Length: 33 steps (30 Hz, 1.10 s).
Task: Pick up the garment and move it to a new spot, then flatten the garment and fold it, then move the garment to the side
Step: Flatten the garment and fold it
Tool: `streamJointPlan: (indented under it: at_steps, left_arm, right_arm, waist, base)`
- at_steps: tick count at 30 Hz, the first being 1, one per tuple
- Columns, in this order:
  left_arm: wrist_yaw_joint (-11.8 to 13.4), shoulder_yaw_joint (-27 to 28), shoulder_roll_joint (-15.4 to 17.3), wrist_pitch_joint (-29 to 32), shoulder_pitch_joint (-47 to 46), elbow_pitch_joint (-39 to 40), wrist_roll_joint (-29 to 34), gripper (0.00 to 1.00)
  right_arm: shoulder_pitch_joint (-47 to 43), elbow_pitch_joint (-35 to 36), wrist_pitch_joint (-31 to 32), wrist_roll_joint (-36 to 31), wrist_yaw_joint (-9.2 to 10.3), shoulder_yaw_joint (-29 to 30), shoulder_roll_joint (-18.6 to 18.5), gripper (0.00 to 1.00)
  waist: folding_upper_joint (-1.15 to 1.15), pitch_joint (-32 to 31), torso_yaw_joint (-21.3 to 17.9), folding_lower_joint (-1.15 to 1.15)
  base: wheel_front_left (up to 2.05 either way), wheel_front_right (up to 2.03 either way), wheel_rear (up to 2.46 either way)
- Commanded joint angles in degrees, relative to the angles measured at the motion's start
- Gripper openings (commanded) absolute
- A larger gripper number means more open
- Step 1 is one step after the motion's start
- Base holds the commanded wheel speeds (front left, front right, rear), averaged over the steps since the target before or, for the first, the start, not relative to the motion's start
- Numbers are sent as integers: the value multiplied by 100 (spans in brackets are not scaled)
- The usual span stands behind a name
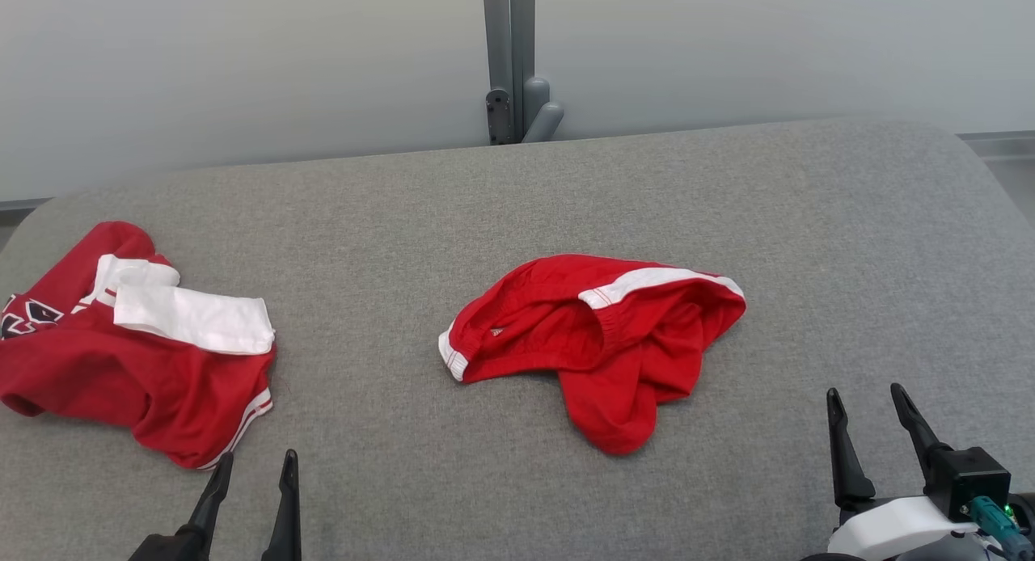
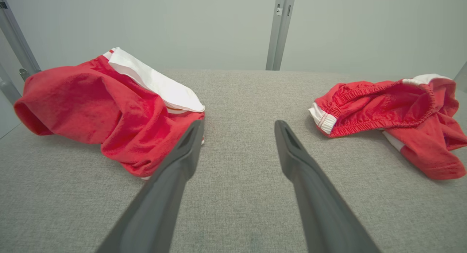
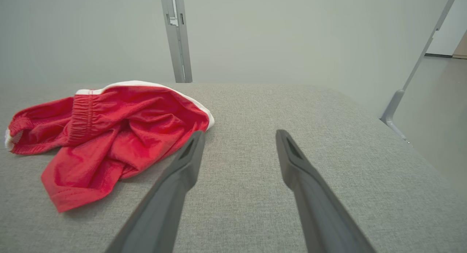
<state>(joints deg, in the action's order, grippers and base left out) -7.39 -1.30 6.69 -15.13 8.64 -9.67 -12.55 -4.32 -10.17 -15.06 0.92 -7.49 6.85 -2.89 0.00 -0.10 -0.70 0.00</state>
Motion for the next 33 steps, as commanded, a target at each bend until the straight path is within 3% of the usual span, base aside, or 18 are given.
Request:
streamJointPlan:
  at_steps: [1, 14, 18, 26, 32, 33]
  left_arm:
    - [-13, 6, 48, -3, -73, 7, -28, 100]
    - [-13, 12, -11, -4, -110, 54, -36, 100]
    - [-14, -17, -137, -4, -343, 54, -294, 100]
    - [-8, -1272, -251, 80, -1315, -226, -945, 100]
    - [7, -1845, -348, 1220, -2186, -562, -1962, 100]
    - [110, -1880, -353, 1418, -2321, -667, -2058, 100]
  right_arm:
    - [-19, 6, -17, 38, 0, -6, -9, 100]
    - [34, -21, -17, 33, 0, -58, -6, 100]
    - [153, -21, -17, 15, 0, -181, -6, 100]
    - [354, -48, -17, 116, 1, -416, -8, 100]
    - [405, -44, -16, 323, 1, -512, -4, 100]
    - [422, -46, -16, 357, 1, -513, -5, 100]
  waist:
    - [0, 1, 0, 0]
    - [0, 15, -67, 0]
    - [0, 93, -240, 0]
    - [0, 171, -917, 0]
    - [0, 433, -1370, 0]
    - [0, 472, -1440, 0]
  base:
    - [0, 0, 0]
    - [0, 0, 0]
    - [0, 0, 0]
    - [0, 0, 0]
    - [0, 0, 0]
    - [0, 0, 0]
